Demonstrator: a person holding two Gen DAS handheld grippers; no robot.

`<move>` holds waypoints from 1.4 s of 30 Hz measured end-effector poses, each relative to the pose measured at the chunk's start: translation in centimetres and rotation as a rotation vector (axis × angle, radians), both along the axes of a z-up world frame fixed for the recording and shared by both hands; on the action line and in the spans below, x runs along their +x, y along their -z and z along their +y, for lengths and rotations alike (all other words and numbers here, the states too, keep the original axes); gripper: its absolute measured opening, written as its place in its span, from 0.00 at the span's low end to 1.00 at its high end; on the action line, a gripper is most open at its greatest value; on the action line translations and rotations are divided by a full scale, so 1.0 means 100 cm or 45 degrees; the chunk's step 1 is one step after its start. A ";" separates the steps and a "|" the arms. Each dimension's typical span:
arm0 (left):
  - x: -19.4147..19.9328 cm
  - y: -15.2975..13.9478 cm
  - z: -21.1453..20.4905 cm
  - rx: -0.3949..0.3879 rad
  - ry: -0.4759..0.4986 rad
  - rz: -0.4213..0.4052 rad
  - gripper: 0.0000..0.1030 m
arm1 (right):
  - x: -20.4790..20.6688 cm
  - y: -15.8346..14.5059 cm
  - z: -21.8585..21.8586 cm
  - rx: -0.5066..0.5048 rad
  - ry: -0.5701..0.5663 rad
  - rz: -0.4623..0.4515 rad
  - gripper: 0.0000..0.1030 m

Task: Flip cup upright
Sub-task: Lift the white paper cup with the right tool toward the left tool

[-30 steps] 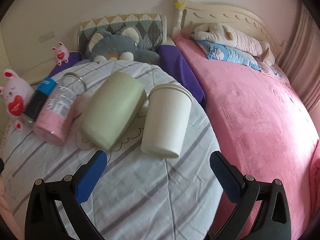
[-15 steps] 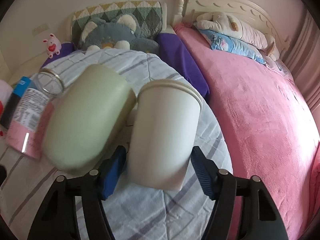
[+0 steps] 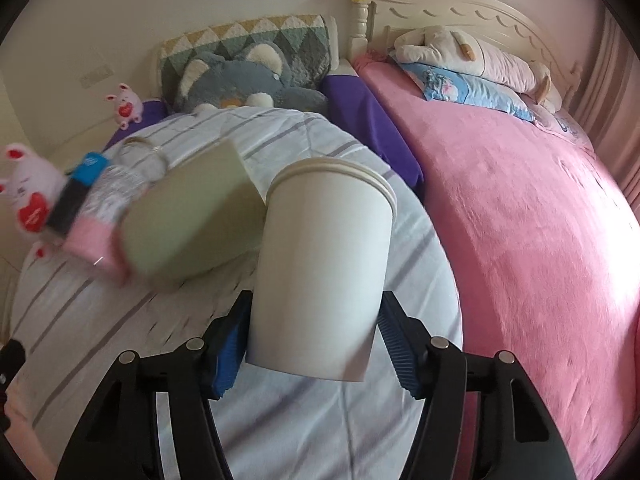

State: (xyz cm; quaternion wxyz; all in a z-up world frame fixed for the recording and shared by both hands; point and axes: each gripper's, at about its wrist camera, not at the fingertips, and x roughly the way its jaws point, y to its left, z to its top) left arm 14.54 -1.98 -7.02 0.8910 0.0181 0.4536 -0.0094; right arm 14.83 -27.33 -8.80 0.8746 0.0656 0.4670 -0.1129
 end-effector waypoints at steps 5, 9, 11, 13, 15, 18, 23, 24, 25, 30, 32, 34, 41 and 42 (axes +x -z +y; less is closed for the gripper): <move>-0.033 -0.005 0.025 0.002 -0.050 0.000 1.00 | -0.044 -0.012 0.035 0.048 -0.076 -0.030 0.60; -0.063 -0.006 0.044 0.013 -0.091 -0.003 1.00 | -0.069 -0.013 0.067 0.086 -0.155 -0.043 0.60; -0.075 -0.006 0.052 0.017 -0.110 -0.002 1.00 | -0.079 -0.013 0.087 0.100 -0.209 -0.046 0.60; -0.086 -0.005 0.058 0.019 -0.126 0.001 1.00 | -0.088 -0.012 0.106 0.107 -0.263 -0.045 0.60; -0.096 -0.006 0.063 0.019 -0.142 -0.001 1.00 | -0.094 -0.010 0.124 0.108 -0.313 -0.043 0.60; -0.110 -0.006 0.069 0.021 -0.162 -0.003 1.00 | -0.104 -0.005 0.140 0.115 -0.360 -0.035 0.60; -0.125 -0.008 0.077 0.007 -0.189 -0.010 1.00 | -0.110 0.003 0.154 0.112 -0.385 -0.025 0.60; -0.128 -0.009 0.077 0.005 -0.192 -0.011 1.00 | -0.111 0.003 0.155 0.110 -0.386 -0.026 0.60; -0.129 -0.009 0.078 0.003 -0.193 -0.012 1.00 | -0.113 0.003 0.156 0.111 -0.386 -0.028 0.60; -0.135 -0.011 0.078 0.002 -0.202 -0.016 1.00 | -0.116 0.003 0.157 0.114 -0.377 -0.040 0.60; -0.137 -0.011 0.078 0.005 -0.205 -0.015 1.00 | -0.114 0.005 0.158 0.110 -0.371 -0.046 0.60; -0.138 -0.010 0.078 0.008 -0.206 -0.013 1.00 | -0.112 0.009 0.159 0.102 -0.366 -0.050 0.60; -0.141 -0.012 0.078 0.016 -0.217 -0.011 1.00 | -0.114 0.022 0.159 0.111 -0.359 -0.023 0.84; -0.142 -0.012 0.078 0.015 -0.217 -0.011 1.00 | -0.116 0.021 0.159 0.113 -0.366 -0.024 0.85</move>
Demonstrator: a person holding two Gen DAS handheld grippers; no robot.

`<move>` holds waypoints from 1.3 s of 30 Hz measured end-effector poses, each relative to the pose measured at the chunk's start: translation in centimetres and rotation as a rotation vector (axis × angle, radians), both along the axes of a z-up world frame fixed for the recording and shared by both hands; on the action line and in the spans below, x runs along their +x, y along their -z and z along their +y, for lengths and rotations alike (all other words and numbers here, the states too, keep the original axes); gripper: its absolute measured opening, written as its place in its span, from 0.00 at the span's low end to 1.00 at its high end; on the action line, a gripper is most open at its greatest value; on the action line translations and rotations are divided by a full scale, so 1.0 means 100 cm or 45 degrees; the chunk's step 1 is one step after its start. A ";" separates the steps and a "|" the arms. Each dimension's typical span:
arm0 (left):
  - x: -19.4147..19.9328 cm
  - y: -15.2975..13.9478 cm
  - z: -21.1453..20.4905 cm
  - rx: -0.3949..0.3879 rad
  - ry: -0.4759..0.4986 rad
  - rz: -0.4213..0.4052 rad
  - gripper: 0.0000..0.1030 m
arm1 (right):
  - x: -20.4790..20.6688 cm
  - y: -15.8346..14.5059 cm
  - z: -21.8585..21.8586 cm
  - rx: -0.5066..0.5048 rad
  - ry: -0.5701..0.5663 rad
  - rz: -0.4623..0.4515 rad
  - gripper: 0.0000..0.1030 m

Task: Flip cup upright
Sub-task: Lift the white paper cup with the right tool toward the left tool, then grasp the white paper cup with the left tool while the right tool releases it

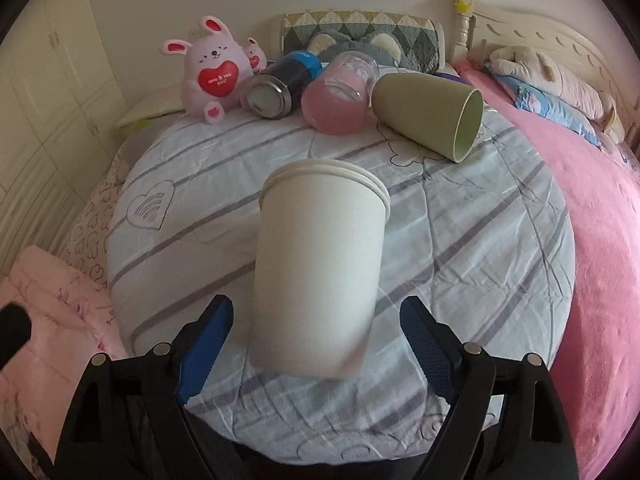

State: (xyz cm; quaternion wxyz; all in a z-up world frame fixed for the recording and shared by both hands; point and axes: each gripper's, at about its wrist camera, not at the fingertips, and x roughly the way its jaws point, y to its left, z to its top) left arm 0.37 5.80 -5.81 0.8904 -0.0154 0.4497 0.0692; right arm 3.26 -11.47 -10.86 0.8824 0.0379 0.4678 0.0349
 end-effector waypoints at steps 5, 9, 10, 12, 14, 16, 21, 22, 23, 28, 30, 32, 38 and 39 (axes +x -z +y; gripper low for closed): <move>-0.001 -0.003 -0.009 -0.001 0.020 -0.001 1.00 | -0.016 -0.018 -0.011 0.035 -0.022 -0.043 0.86; -0.004 -0.007 -0.023 0.001 0.043 -0.007 1.00 | -0.029 -0.037 -0.023 0.044 -0.015 -0.091 0.86; -0.005 -0.007 -0.026 0.003 0.049 -0.009 1.00 | -0.031 -0.041 -0.026 0.045 -0.013 -0.100 0.86; -0.006 -0.009 -0.033 0.005 0.061 -0.014 1.00 | -0.037 -0.048 -0.032 0.046 0.000 -0.118 0.86; -0.008 -0.010 -0.039 0.008 0.071 -0.020 1.00 | -0.042 -0.053 -0.037 0.040 0.008 -0.133 0.86; -0.009 -0.011 -0.044 0.002 0.084 -0.021 1.00 | -0.047 -0.057 -0.043 0.032 0.019 -0.146 0.86; -0.014 -0.010 -0.056 -0.010 0.110 -0.023 1.00 | -0.056 -0.064 -0.059 0.021 0.052 -0.172 0.86; -0.014 -0.010 -0.059 -0.007 0.113 -0.023 1.00 | -0.059 -0.064 -0.062 0.018 0.057 -0.177 0.86; -0.015 -0.010 -0.061 -0.006 0.116 -0.022 1.00 | -0.061 -0.066 -0.066 0.013 0.062 -0.184 0.86; -0.017 -0.010 -0.074 0.000 0.136 -0.018 1.00 | -0.069 -0.066 -0.081 0.010 0.086 -0.190 0.86; -0.019 -0.011 -0.080 0.007 0.148 -0.017 1.00 | -0.072 -0.066 -0.086 0.007 0.095 -0.194 0.86; -0.019 -0.011 -0.085 0.016 0.156 -0.019 1.00 | -0.073 -0.066 -0.090 0.013 0.098 -0.194 0.86; -0.020 -0.014 -0.100 0.040 0.182 -0.025 1.00 | -0.077 -0.066 -0.102 0.018 0.111 -0.200 0.86; -0.020 -0.015 -0.102 0.040 0.186 -0.027 1.00 | -0.077 -0.066 -0.104 0.017 0.113 -0.200 0.86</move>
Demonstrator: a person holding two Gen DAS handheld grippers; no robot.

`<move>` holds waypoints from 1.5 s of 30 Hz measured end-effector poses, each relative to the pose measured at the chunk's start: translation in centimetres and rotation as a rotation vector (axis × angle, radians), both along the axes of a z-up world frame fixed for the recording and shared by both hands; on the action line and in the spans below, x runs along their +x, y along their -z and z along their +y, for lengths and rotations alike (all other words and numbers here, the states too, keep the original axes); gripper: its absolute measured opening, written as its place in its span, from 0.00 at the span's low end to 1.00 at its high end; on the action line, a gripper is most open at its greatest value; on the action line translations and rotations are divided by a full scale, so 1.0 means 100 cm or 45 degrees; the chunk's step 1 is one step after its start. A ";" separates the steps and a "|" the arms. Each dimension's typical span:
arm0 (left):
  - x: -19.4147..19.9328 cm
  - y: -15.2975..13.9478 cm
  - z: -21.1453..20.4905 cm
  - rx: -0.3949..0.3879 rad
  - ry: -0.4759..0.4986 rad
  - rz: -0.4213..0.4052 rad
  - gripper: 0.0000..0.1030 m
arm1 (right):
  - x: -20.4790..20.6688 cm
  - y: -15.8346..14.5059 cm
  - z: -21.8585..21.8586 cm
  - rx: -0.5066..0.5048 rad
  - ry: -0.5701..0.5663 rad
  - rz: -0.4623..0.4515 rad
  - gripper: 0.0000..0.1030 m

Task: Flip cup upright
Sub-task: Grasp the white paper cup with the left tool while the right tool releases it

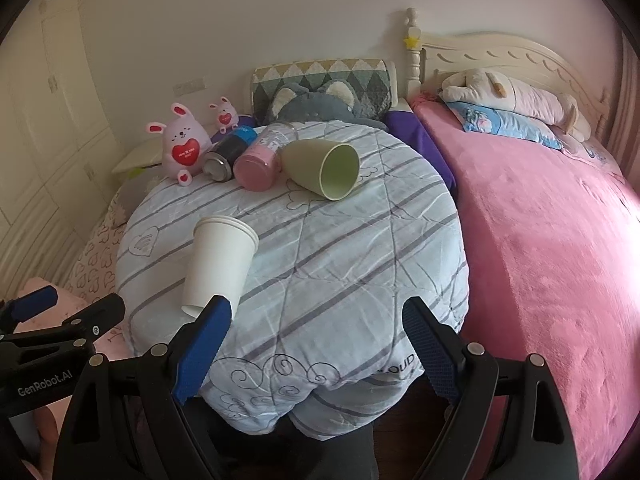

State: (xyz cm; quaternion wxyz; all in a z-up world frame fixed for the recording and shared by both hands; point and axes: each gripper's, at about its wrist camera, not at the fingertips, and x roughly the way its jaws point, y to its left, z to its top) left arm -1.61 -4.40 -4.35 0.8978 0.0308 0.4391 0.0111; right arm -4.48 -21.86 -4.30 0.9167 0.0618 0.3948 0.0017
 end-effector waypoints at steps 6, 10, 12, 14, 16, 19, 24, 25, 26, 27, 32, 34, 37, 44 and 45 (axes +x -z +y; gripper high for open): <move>0.005 -0.001 -0.013 0.017 0.009 -0.001 1.00 | 0.000 0.002 -0.012 0.007 0.014 -0.002 0.86; 0.012 0.001 -0.024 0.031 0.024 0.006 1.00 | 0.002 0.004 -0.020 0.014 0.026 0.004 0.86; 0.017 0.002 -0.029 0.029 0.029 0.014 1.00 | 0.003 0.005 -0.025 0.013 0.033 0.005 0.86; 0.021 0.005 -0.032 0.021 0.031 0.022 1.00 | 0.005 0.007 -0.029 0.016 0.040 0.011 0.86; 0.027 0.008 -0.035 0.011 0.030 0.032 1.00 | 0.008 0.010 -0.033 0.017 0.045 0.019 0.86; 0.038 0.015 -0.040 -0.011 0.035 0.060 1.00 | 0.013 0.014 -0.039 0.022 0.053 0.032 0.86; 0.054 0.026 -0.048 -0.029 0.038 0.107 1.00 | 0.025 0.024 -0.048 0.034 0.062 0.061 0.86; 0.058 0.028 -0.049 -0.035 0.039 0.116 1.00 | 0.028 0.026 -0.050 0.037 0.064 0.068 0.86; 0.061 0.030 -0.051 -0.041 0.038 0.126 1.00 | 0.030 0.027 -0.051 0.039 0.065 0.072 0.86; 0.065 0.032 -0.052 -0.047 0.037 0.134 1.00 | 0.033 0.029 -0.052 0.043 0.064 0.079 0.86; 0.078 0.041 -0.055 -0.053 0.035 0.171 1.00 | 0.044 0.035 -0.055 0.050 0.062 0.098 0.86; 0.083 0.045 -0.055 -0.056 0.030 0.188 1.00 | 0.050 0.038 -0.056 0.052 0.061 0.107 0.86; 0.092 0.053 -0.053 -0.061 0.019 0.219 1.00 | 0.056 0.041 -0.056 0.052 0.057 0.120 0.86; 0.109 0.067 -0.052 -0.095 0.026 0.276 1.00 | 0.070 0.050 -0.056 0.048 0.055 0.149 0.86; 0.111 0.070 -0.052 -0.101 0.028 0.287 1.00 | 0.072 0.051 -0.056 0.047 0.056 0.153 0.86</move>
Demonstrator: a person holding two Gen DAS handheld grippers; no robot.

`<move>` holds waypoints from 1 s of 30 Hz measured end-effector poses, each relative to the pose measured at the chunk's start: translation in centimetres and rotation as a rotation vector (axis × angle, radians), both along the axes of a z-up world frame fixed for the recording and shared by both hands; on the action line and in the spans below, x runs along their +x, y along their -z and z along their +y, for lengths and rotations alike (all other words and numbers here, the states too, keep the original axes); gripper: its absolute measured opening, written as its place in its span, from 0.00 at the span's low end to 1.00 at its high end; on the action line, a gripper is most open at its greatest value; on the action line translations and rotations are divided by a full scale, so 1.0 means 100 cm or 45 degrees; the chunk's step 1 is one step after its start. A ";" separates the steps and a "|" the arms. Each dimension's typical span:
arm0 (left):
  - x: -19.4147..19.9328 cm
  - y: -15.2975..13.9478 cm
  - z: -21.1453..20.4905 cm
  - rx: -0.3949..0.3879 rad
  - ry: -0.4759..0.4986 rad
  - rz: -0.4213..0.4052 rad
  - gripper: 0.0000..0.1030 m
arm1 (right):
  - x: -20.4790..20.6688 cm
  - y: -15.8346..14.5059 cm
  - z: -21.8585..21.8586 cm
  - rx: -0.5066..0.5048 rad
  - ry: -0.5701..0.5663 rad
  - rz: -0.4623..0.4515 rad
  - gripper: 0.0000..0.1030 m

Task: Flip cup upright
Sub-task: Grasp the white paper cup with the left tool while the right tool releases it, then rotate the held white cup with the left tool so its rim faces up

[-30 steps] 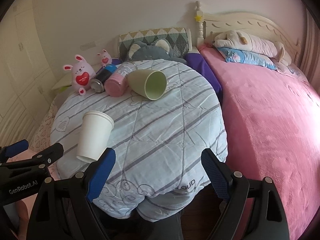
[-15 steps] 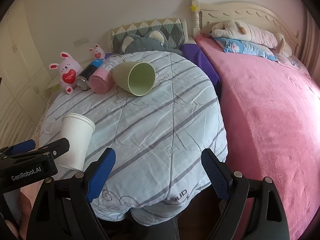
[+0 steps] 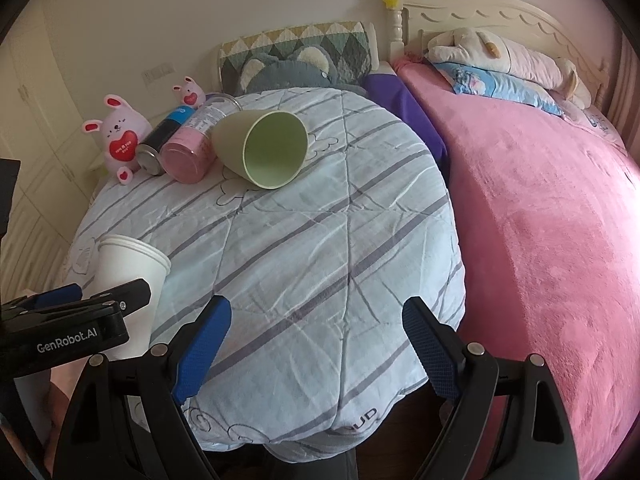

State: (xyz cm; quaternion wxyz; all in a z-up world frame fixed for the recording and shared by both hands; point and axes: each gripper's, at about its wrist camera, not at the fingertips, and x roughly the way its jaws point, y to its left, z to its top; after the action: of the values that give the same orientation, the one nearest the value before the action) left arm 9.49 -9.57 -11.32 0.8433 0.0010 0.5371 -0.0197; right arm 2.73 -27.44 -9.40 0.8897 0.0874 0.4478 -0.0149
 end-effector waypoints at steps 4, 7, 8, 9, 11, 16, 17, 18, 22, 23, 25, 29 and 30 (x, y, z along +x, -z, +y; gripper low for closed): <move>0.006 0.006 0.000 -0.009 0.006 0.027 0.99 | 0.007 0.004 0.001 -0.003 0.001 0.015 0.86; 0.009 0.009 0.000 -0.016 0.013 0.039 0.97 | 0.011 0.006 0.002 -0.007 0.004 0.025 0.86; 0.010 0.009 0.000 -0.019 0.016 0.043 0.96 | 0.012 0.006 0.002 -0.010 0.006 0.027 0.86; 0.011 0.010 0.001 -0.020 0.018 0.048 0.95 | 0.013 0.006 0.002 -0.013 0.007 0.028 0.86; 0.013 0.014 0.001 -0.023 0.022 0.060 0.93 | 0.015 0.007 0.003 -0.014 0.007 0.033 0.86; 0.018 0.022 0.003 -0.039 0.031 0.088 0.75 | 0.016 0.008 0.005 -0.024 0.002 0.039 0.86; 0.019 0.025 0.003 -0.051 0.039 0.098 0.72 | 0.016 0.008 0.005 -0.025 0.002 0.040 0.86; 0.021 0.026 0.004 -0.055 0.044 0.101 0.64 | 0.016 0.009 0.005 -0.028 0.002 0.042 0.86; 0.020 0.022 0.006 -0.043 0.058 0.067 0.64 | 0.016 0.009 0.007 -0.035 0.000 0.047 0.86; 0.020 0.020 0.008 -0.043 0.059 0.058 0.64 | 0.016 0.008 0.007 -0.038 0.000 0.046 0.86; 0.019 0.018 0.010 -0.050 0.063 0.051 0.64 | 0.015 0.007 0.008 -0.041 0.002 0.044 0.86; 0.017 0.012 0.018 -0.052 0.062 0.030 0.64 | 0.013 0.005 0.009 -0.045 0.005 0.038 0.86; 0.016 0.011 0.019 -0.053 0.064 0.024 0.64 | 0.013 0.005 0.009 -0.044 0.004 0.038 0.86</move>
State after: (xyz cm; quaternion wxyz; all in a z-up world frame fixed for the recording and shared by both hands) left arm 11.13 -7.64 -12.40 0.8373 -0.0034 0.5442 -0.0521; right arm 4.01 -26.57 -9.90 0.8843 0.0723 0.4607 -0.0252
